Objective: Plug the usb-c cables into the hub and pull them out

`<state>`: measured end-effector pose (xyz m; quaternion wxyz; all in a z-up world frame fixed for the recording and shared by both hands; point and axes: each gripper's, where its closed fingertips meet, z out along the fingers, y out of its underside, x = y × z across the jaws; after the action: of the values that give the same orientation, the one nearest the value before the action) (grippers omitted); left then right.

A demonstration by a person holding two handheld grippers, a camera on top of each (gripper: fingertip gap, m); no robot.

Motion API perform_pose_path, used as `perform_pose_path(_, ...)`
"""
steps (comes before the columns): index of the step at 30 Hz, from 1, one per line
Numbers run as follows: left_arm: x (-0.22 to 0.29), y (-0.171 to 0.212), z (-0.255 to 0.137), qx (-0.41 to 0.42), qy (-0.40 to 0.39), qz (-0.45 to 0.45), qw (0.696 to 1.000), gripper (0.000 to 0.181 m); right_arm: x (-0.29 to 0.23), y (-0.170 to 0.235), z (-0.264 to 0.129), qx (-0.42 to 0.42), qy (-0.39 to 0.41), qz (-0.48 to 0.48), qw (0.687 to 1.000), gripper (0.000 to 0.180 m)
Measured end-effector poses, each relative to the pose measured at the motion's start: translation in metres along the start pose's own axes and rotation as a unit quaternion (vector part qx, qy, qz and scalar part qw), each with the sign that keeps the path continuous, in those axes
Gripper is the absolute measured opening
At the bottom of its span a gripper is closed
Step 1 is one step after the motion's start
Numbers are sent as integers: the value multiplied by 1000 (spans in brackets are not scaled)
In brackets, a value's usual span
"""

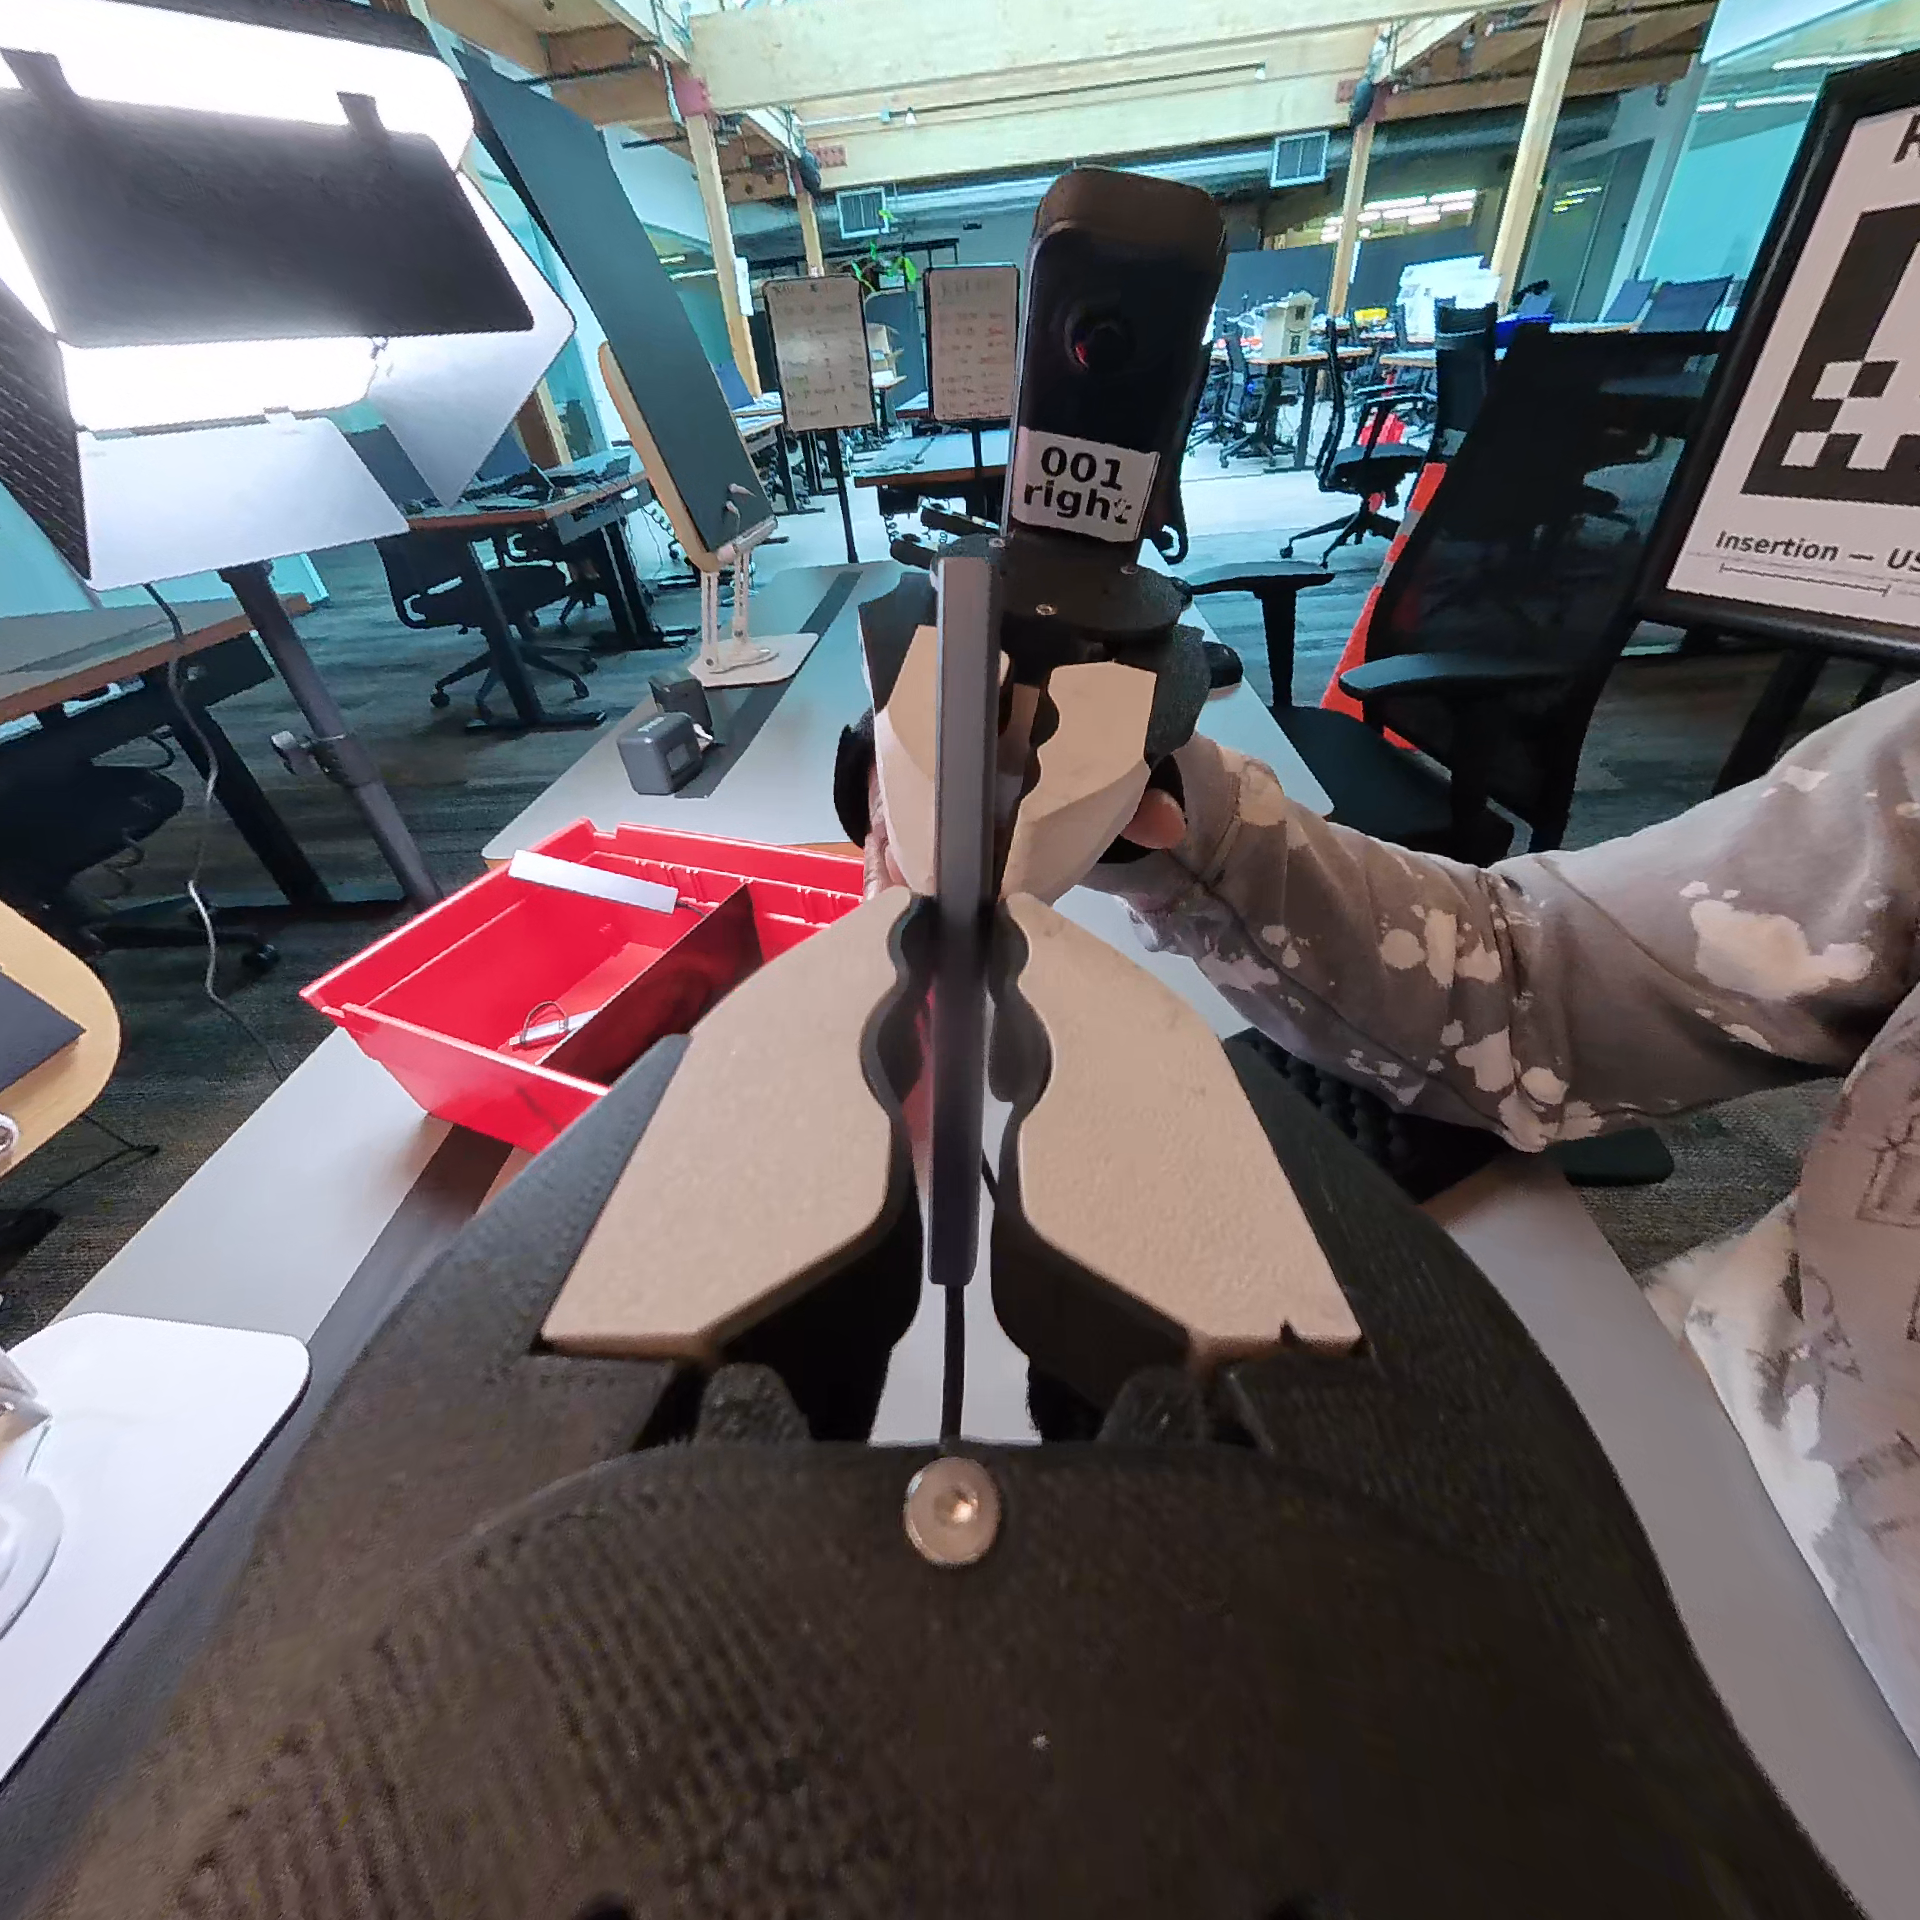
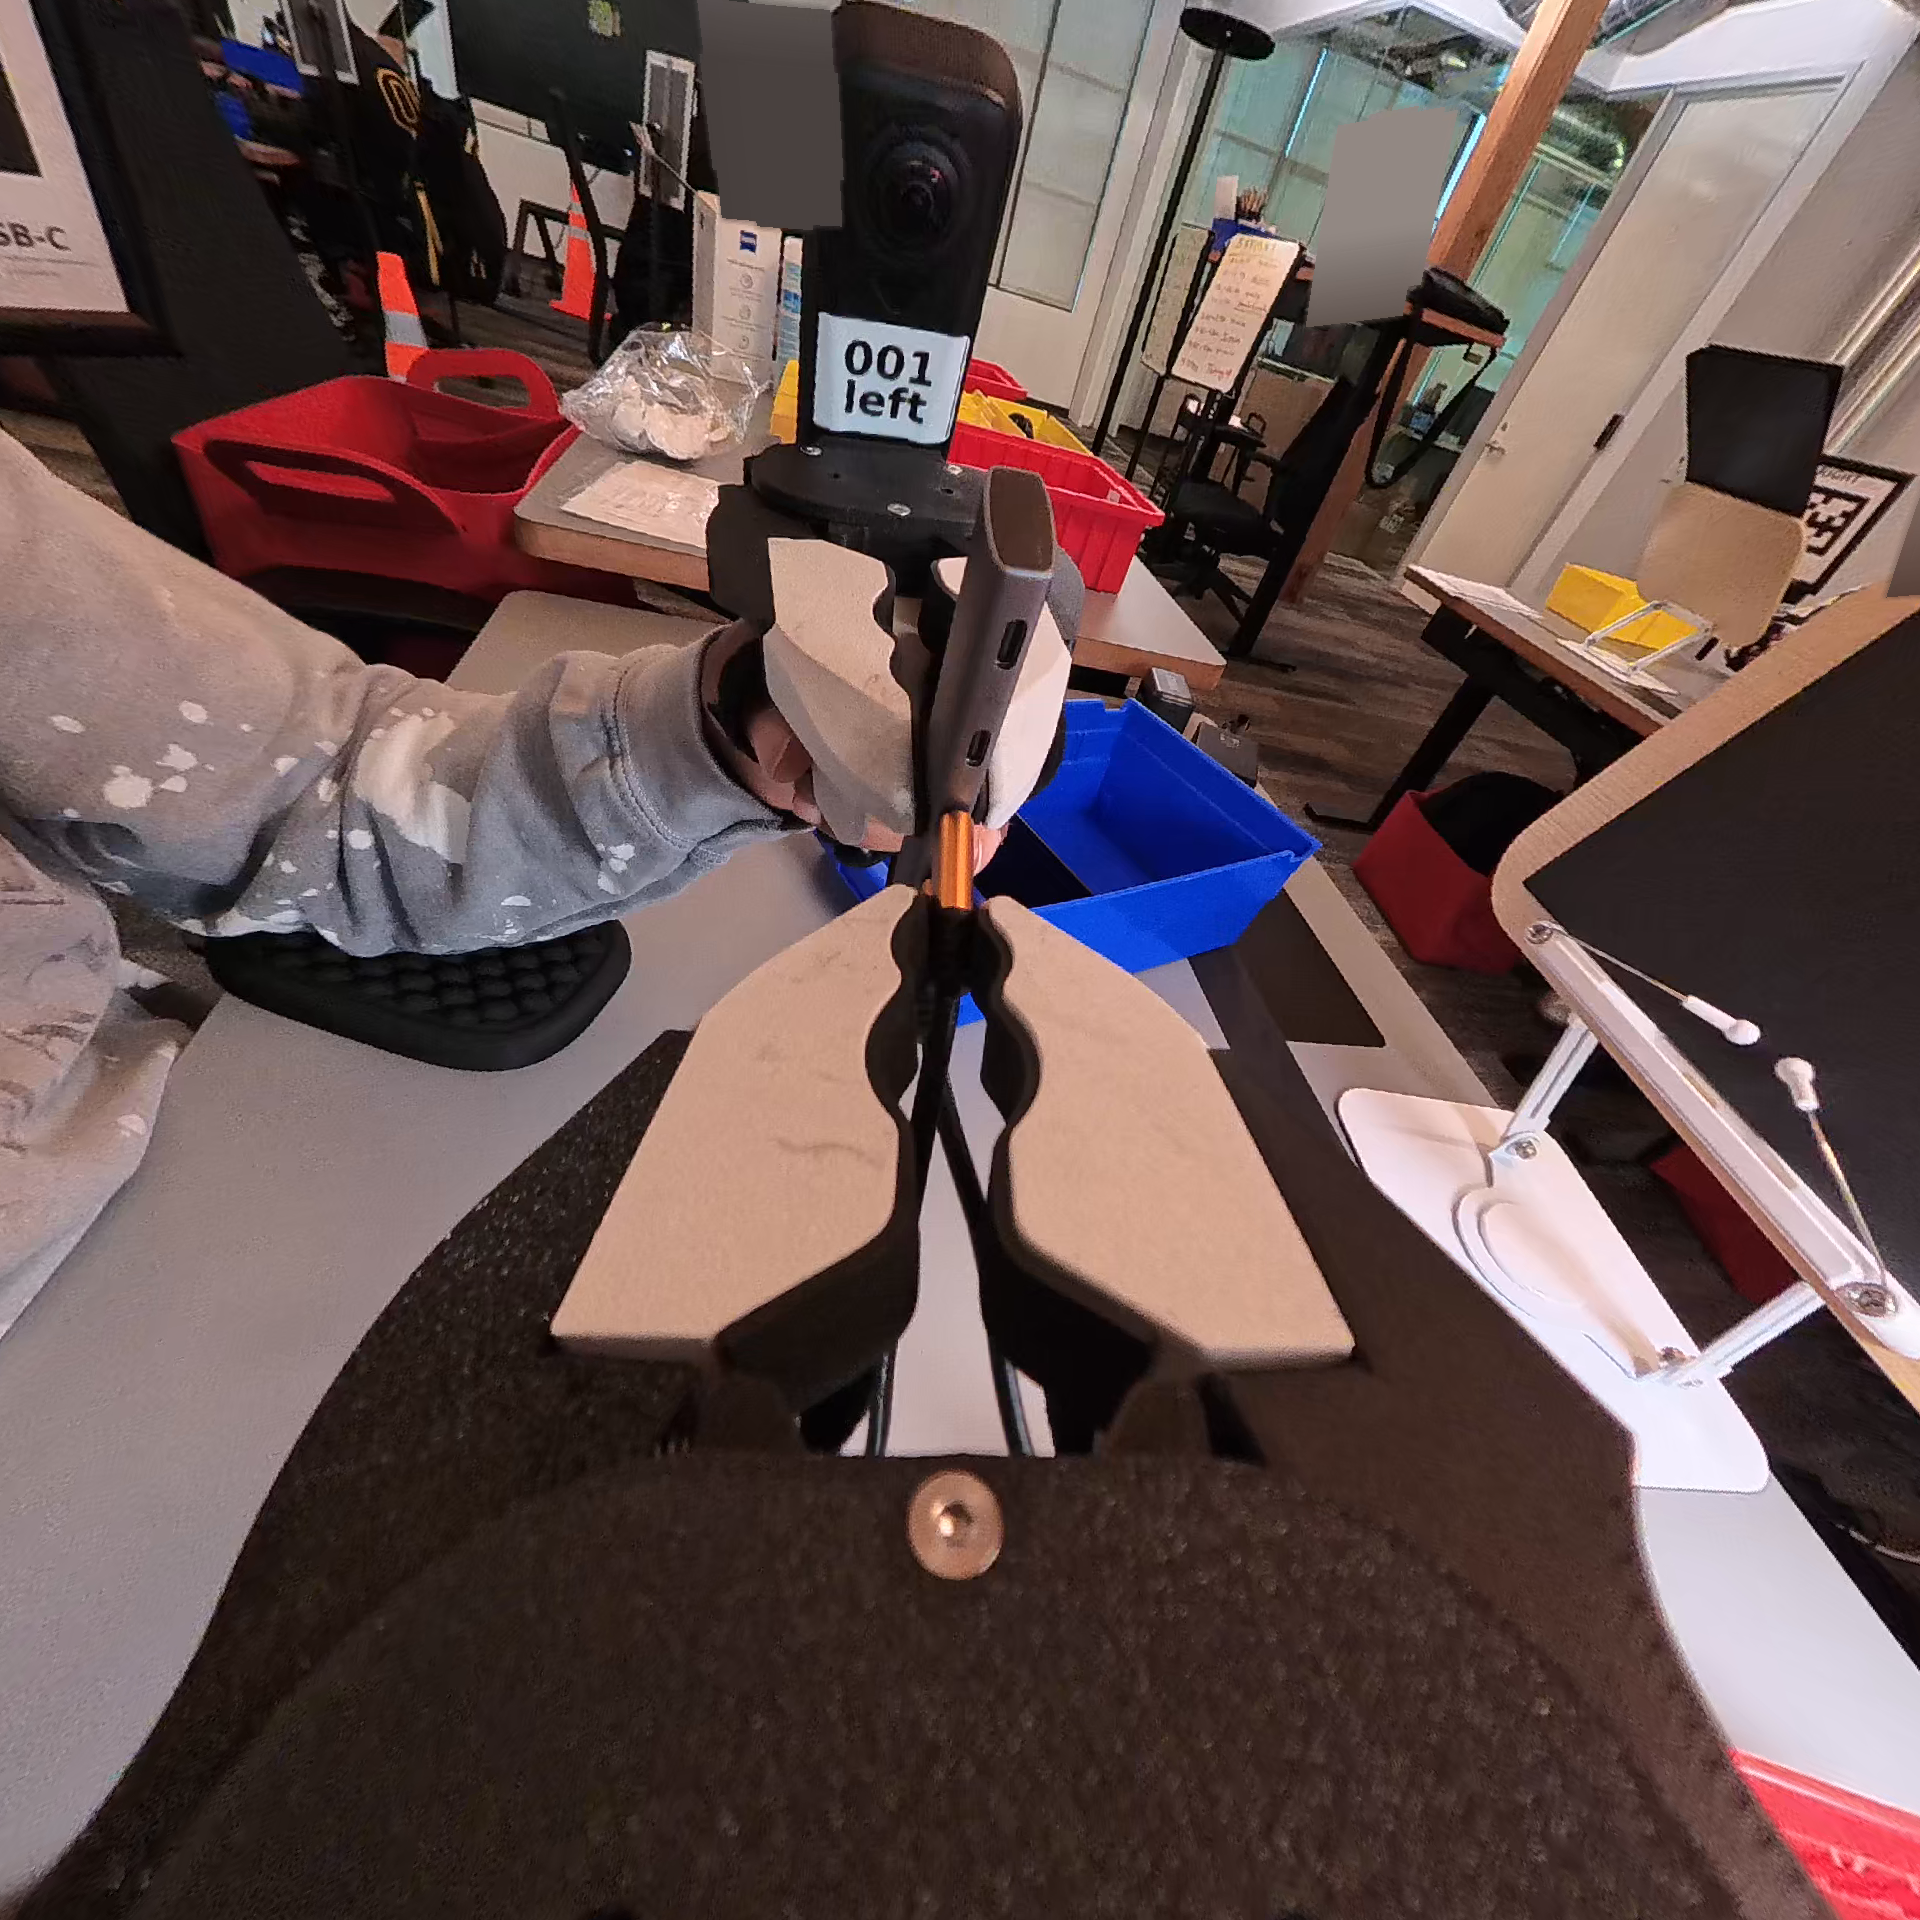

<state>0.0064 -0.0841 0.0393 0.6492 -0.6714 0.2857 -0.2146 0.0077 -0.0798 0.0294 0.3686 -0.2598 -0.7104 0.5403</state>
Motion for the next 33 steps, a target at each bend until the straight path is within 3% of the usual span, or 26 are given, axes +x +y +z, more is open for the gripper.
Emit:
perform_pose_path(10,-8,2,8,23,-12,-20,999,10,7,8,-7,16,-10,10,1000,8)
perform_pose_path(11,-14,-3,2,47,-24,-29,998,11,11,15,-12,2,-7,6,1000,8)
perform_pose_path(13,-38,-37,-52,147,-58,-59,986,10,33,20,-51,39,32,35,998,8)
perform_pose_path(15,-40,-42,-84,113,-100,-12,989,10,45,10,-78,82,72,38,993,7)
perform_pose_path(23,-38,-55,-92,84,-154,12,984,10,90,-28,-91,87,187,-24,978,8)
perform_pose_path(27,-39,-57,-97,94,-142,0,985,10,134,-45,-90,55,211,-64,974,7)
perform_pose_path(30,-41,-57,-102,94,-153,6,984,10,164,-30,-91,18,242,-91,966,7)
perform_pose_path(33,-40,-59,-106,93,-156,11,983,10,179,18,-94,-37,264,-85,960,7)
